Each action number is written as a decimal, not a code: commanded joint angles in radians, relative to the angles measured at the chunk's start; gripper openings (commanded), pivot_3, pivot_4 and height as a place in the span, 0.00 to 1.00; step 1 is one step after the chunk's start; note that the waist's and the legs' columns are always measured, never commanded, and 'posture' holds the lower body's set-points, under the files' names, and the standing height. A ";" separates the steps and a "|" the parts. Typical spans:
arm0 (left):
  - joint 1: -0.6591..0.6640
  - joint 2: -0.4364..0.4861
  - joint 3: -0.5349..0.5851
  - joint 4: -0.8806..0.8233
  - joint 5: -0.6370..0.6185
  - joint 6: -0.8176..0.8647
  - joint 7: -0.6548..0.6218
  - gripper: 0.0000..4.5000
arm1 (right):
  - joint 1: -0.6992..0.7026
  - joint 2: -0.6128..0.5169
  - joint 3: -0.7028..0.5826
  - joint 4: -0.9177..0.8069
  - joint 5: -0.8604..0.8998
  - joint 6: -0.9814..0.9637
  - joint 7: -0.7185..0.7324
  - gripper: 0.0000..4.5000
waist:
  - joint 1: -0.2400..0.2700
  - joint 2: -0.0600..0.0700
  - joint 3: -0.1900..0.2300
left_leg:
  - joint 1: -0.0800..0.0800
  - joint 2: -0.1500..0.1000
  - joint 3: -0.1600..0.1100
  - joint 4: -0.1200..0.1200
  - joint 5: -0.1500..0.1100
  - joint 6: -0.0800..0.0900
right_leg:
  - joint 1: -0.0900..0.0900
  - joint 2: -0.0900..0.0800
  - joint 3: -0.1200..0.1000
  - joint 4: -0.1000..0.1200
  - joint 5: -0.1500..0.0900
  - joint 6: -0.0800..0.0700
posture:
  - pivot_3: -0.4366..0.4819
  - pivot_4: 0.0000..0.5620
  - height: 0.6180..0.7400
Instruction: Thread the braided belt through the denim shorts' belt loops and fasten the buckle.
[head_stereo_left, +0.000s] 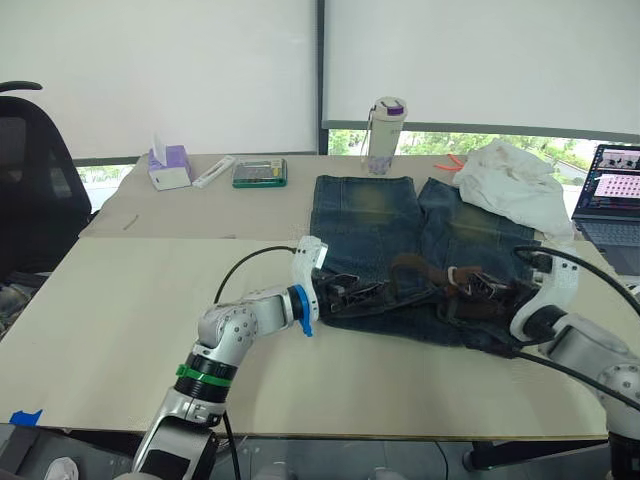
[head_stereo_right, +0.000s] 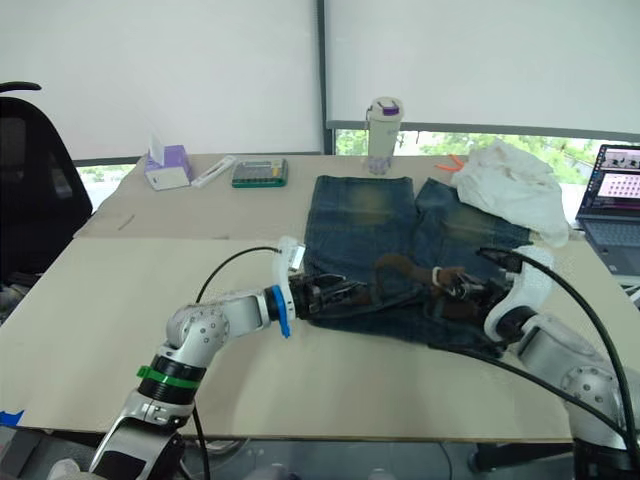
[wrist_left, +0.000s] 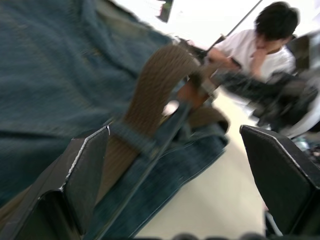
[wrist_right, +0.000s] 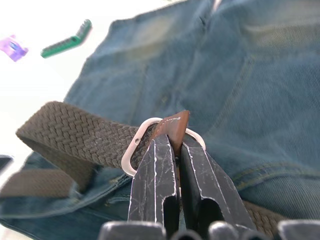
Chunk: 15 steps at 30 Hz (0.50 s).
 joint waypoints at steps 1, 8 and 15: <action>0.019 0.036 -0.031 -0.060 0.093 -0.054 -0.055 0.99 | -0.027 -0.028 -0.083 -0.021 0.080 0.026 0.012 0.00 | 0.000 0.000 0.000 | 0.000 0.000 0.000 0.000 0.000 0.000 | 0.000 0.000 0.000 0.000 0.000 0.000 | 0.48 0.27 1.00; 0.062 0.090 -0.065 -0.064 0.242 -0.139 -0.125 0.99 | 0.021 -0.130 -0.103 -0.010 0.061 0.080 0.077 0.00 | 0.007 0.000 0.000 | -0.001 0.001 -0.001 0.000 0.000 0.000 | 0.000 -0.001 0.000 0.000 0.000 0.000 | 0.48 0.27 1.00; 0.105 0.135 -0.050 -0.093 0.355 -0.327 -0.217 0.99 | 0.019 -0.130 -0.072 -0.048 -0.066 0.002 0.143 0.00 | 0.007 0.001 0.000 | -0.001 0.001 -0.001 0.000 0.000 0.001 | 0.000 -0.001 0.000 -0.001 0.000 0.000 | 0.48 0.27 1.00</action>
